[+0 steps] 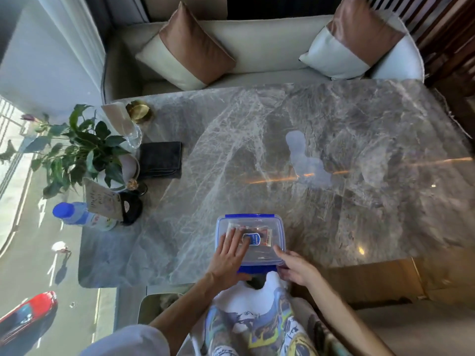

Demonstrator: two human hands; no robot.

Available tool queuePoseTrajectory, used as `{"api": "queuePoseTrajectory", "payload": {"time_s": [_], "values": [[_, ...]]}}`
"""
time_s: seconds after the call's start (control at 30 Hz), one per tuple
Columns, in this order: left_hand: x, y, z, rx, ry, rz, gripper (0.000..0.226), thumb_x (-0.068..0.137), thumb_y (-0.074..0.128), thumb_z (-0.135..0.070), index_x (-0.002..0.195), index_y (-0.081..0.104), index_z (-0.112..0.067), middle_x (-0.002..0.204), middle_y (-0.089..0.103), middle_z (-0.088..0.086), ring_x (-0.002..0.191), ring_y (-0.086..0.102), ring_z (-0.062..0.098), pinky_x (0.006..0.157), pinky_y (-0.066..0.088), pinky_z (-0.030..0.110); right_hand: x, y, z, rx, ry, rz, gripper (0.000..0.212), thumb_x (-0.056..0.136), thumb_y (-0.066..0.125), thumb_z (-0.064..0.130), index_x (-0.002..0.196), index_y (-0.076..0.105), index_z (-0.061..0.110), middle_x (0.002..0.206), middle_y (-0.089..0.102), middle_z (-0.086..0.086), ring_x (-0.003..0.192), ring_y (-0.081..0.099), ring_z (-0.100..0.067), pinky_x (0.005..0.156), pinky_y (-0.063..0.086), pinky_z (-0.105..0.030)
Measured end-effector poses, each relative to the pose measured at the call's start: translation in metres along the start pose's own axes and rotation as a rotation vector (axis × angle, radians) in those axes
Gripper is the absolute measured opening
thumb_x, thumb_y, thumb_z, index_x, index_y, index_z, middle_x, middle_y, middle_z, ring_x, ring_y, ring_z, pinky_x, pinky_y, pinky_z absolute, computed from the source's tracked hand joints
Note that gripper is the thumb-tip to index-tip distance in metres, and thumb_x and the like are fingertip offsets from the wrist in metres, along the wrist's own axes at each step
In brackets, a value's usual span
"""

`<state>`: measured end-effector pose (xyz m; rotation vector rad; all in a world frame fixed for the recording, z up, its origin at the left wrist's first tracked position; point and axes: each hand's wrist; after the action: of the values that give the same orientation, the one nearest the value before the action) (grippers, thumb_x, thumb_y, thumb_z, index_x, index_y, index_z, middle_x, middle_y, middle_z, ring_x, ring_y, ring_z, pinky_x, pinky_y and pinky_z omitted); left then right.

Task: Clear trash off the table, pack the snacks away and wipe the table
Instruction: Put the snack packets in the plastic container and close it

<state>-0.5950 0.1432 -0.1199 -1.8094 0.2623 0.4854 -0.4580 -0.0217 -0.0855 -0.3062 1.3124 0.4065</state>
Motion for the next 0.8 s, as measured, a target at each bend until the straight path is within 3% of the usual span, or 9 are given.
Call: {"api": "queuePoseTrajectory", "payload": {"time_s": [0.1, 0.17, 0.27, 0.33, 0.4, 0.43, 0.5, 0.6, 0.8], "values": [[0.0, 0.004, -0.008, 0.098, -0.037, 0.061, 0.104, 0.088, 0.057, -0.049, 0.153, -0.014, -0.01, 0.158, -0.024, 0.02, 0.144, -0.024, 0.043, 0.121, -0.007, 0.057, 0.003, -0.001, 0.001, -0.085, 0.035, 0.018, 0.06, 0.09, 0.062, 0.045, 0.135, 0.044, 0.008, 0.123, 0.063, -0.016, 0.08, 0.065, -0.021, 0.059, 0.051, -0.03], [0.0, 0.003, -0.01, 0.089, -0.066, 0.047, 0.097, 0.092, 0.055, -0.034, 0.152, -0.017, -0.013, 0.159, -0.023, 0.019, 0.144, -0.025, 0.042, 0.121, -0.007, 0.056, 0.002, -0.001, 0.001, -0.024, 0.039, 0.051, 0.056, 0.091, 0.064, 0.039, 0.133, 0.048, 0.006, 0.118, 0.064, -0.017, 0.075, 0.063, -0.019, 0.061, 0.052, -0.029], [0.001, 0.001, -0.011, 0.055, -0.077, 0.036, 0.099, 0.093, 0.056, -0.039, 0.148, -0.023, -0.02, 0.157, -0.028, 0.014, 0.145, -0.025, 0.038, 0.121, -0.013, 0.051, 0.001, -0.004, -0.003, -0.154, -0.071, -0.016, 0.067, 0.091, 0.063, 0.042, 0.144, 0.036, 0.01, 0.124, 0.062, -0.017, 0.08, 0.066, -0.021, 0.065, 0.054, -0.029], [0.001, 0.0, -0.013, 0.059, -0.082, 0.03, 0.102, 0.09, 0.059, -0.044, 0.151, -0.02, -0.022, 0.154, -0.031, 0.011, 0.144, -0.027, 0.035, 0.119, -0.015, 0.049, 0.004, -0.013, -0.012, -0.521, -0.336, -0.207, 0.088, 0.089, 0.062, 0.049, 0.155, 0.013, 0.019, 0.152, 0.038, -0.017, 0.117, 0.059, -0.03, 0.089, 0.053, -0.039], [0.0, -0.001, -0.013, 0.066, -0.09, 0.031, 0.102, 0.089, 0.06, -0.046, 0.153, -0.015, -0.021, 0.152, -0.031, 0.01, 0.144, -0.027, 0.033, 0.119, -0.015, 0.048, 0.008, -0.022, -0.022, -1.06, -0.735, -0.406, 0.105, 0.081, 0.065, 0.059, 0.157, -0.001, 0.026, 0.166, 0.001, -0.004, 0.151, 0.016, -0.027, 0.116, 0.028, -0.047], [0.0, -0.001, -0.013, 0.067, -0.094, 0.028, 0.101, 0.089, 0.06, -0.046, 0.154, -0.014, -0.021, 0.152, -0.031, 0.009, 0.144, -0.027, 0.033, 0.119, -0.015, 0.048, 0.009, -0.024, -0.023, -1.306, -0.884, -0.424, 0.112, 0.077, 0.065, 0.064, 0.156, -0.006, 0.029, 0.165, -0.01, 0.002, 0.153, -0.002, -0.025, 0.12, 0.014, -0.047], [0.0, -0.001, -0.014, 0.072, -0.097, 0.031, 0.101, 0.089, 0.06, -0.045, 0.154, -0.014, -0.021, 0.152, -0.031, 0.01, 0.143, -0.028, 0.033, 0.12, -0.015, 0.048, 0.012, -0.021, -0.02, -1.591, -0.978, -0.345, 0.116, 0.074, 0.063, 0.068, 0.153, -0.013, 0.031, 0.162, -0.015, 0.006, 0.151, -0.017, -0.025, 0.121, -0.005, -0.048], [0.001, 0.0, -0.014, 0.083, -0.108, 0.03, 0.103, 0.089, 0.062, -0.042, 0.153, -0.016, -0.019, 0.154, -0.031, 0.01, 0.143, -0.028, 0.034, 0.12, -0.013, 0.05, 0.019, -0.016, -0.014, -1.709, -0.954, -0.343, 0.113, 0.078, 0.063, 0.064, 0.153, -0.012, 0.027, 0.162, -0.01, 0.005, 0.149, -0.018, -0.021, 0.118, -0.017, -0.046], [0.001, 0.001, -0.013, 0.08, -0.095, 0.015, 0.102, 0.09, 0.062, -0.035, 0.153, -0.018, -0.018, 0.154, -0.032, 0.013, 0.14, -0.031, 0.036, 0.12, -0.013, 0.052, 0.023, -0.022, -0.015, -1.678, -1.04, -0.327, 0.105, 0.082, 0.058, 0.064, 0.155, -0.004, 0.021, 0.162, -0.004, 0.004, 0.153, -0.001, -0.022, 0.12, -0.014, -0.041]]}}
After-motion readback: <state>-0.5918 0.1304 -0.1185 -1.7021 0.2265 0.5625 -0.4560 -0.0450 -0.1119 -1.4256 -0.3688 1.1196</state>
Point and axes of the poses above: each hand's wrist, its own x-axis towards the middle knuckle, its own y-axis out of the palm, z = x × y
